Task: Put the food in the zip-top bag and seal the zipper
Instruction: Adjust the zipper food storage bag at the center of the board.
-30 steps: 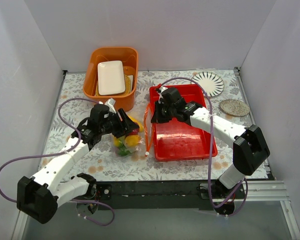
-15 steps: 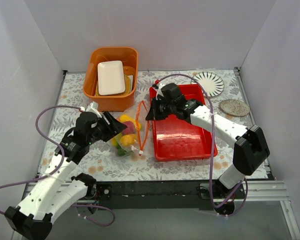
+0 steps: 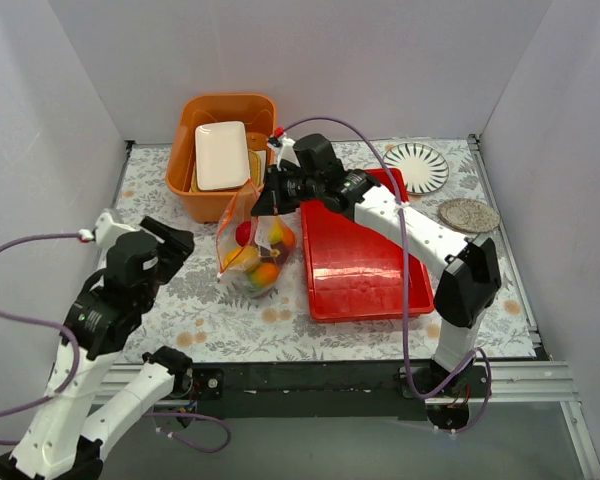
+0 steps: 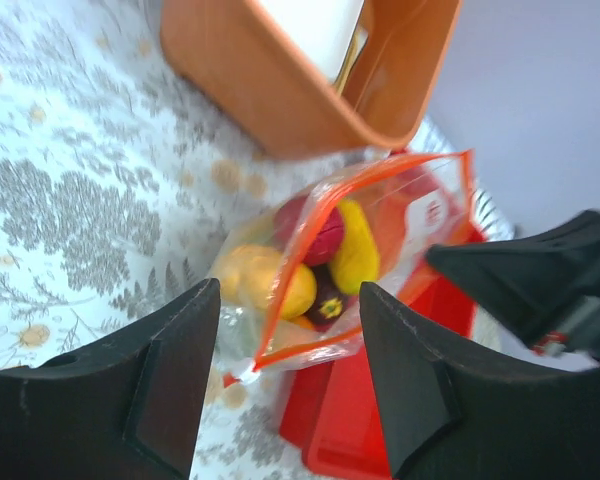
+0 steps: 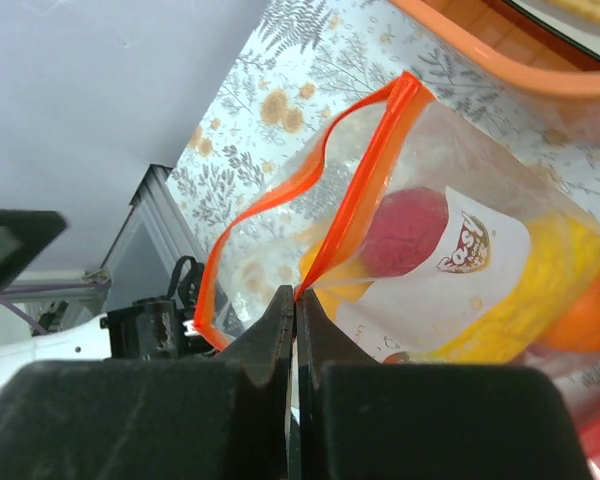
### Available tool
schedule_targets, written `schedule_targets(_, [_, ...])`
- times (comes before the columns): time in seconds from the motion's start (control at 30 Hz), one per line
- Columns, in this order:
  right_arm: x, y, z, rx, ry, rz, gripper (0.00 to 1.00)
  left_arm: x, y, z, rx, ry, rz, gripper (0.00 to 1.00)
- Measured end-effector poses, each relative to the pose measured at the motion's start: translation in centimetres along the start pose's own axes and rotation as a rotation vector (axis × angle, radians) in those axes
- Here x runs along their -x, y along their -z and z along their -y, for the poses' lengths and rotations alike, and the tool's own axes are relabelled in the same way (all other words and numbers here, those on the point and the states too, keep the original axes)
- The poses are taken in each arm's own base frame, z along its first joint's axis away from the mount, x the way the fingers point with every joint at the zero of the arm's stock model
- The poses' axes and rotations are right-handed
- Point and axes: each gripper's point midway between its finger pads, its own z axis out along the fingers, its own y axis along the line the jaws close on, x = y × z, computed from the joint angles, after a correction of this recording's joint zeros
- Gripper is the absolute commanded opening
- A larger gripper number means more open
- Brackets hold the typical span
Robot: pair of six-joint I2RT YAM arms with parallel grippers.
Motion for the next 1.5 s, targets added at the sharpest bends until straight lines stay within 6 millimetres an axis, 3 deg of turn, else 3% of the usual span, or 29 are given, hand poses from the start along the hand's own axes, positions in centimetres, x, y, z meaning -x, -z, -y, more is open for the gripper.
schedule_targets(0.13, [0.7, -2.1, -1.2, 0.030, 0.004, -0.028, 0.01, 4.2, 3.1, -0.2, -0.011, 0.060, 0.145, 0.59])
schedule_targets(0.23, [1.4, -3.7, -2.5, 0.065, 0.015, -0.037, 0.01, 6.0, 4.5, -0.8, 0.012, 0.079, 0.211, 0.59])
schedule_targets(0.37, [1.7, -5.0, -3.9, 0.098, 0.015, -0.051, 0.02, 6.7, 5.1, -1.9, 0.046, 0.079, 0.249, 0.61])
schedule_targets(0.57, [2.1, -4.9, -5.0, 0.123, 0.012, -0.049, 0.03, 7.1, 5.7, -2.7, 0.057, 0.087, 0.272, 0.61])
schedule_targets(0.7, [2.0, -4.9, -3.6, 0.120, -0.020, -0.047, 0.02, 7.1, 5.8, -2.5, 0.047, 0.083, 0.269, 0.63])
schedule_targets(0.8, [0.2, -4.0, 0.3, 0.060, -0.083, -0.069, 0.02, 6.6, 5.3, -1.7, 0.014, 0.068, 0.248, 0.63])
schedule_targets(0.93, [-2.4, -1.6, 6.3, -0.043, -0.180, -0.081, 0.02, 4.0, 3.3, -0.7, -0.028, 0.035, 0.153, 0.63])
schedule_targets(1.07, [-4.2, 1.2, 10.6, -0.135, -0.247, -0.071, 0.03, -1.0, 0.1, 0.5, -0.072, -0.008, -0.028, 0.62])
schedule_targets(1.17, [-5.5, 2.4, 11.2, -0.159, -0.249, -0.070, 0.03, -4.8, -1.9, 1.2, -0.114, -0.025, -0.169, 0.61])
schedule_targets(1.3, [-6.4, 3.6, 11.2, -0.181, -0.227, -0.059, 0.03, -9.3, -3.1, 2.1, -0.179, -0.015, -0.346, 0.61])
schedule_targets(1.5, [-7.2, 5.4, 12.3, -0.225, -0.227, -0.033, 0.04, -12.1, -2.3, 3.1, -0.282, 0.044, -0.480, 0.61])
